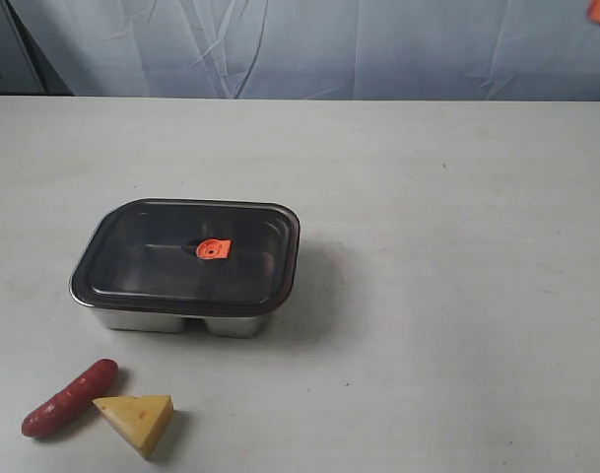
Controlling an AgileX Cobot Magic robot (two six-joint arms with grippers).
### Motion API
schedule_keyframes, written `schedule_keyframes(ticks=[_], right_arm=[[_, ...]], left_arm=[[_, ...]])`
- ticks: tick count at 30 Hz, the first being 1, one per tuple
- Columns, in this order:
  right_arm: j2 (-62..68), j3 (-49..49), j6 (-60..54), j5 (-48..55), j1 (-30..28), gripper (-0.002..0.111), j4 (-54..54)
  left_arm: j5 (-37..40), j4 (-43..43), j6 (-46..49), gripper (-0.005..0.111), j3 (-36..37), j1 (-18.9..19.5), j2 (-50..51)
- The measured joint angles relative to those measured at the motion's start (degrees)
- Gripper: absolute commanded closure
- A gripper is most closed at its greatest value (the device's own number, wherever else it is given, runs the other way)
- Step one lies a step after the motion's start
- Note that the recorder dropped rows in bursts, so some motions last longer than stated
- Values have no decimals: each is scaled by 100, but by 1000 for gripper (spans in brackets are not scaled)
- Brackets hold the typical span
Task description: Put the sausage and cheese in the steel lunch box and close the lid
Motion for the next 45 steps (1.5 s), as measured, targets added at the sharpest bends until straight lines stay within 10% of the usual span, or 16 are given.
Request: schedule_keyframes(ticks=[7,18,45], right_arm=[[2703,-1338,-2604,1013,8,64,2268],[5322,-2002,-5183,3584,44,66,5669],[6428,-2018,-6063,4304,382,66,6493]], left_arm=[[0,0,0,107,0,0,0],[0,0,0,107,0,0,0],[0,40,0,107,0,0,0]])
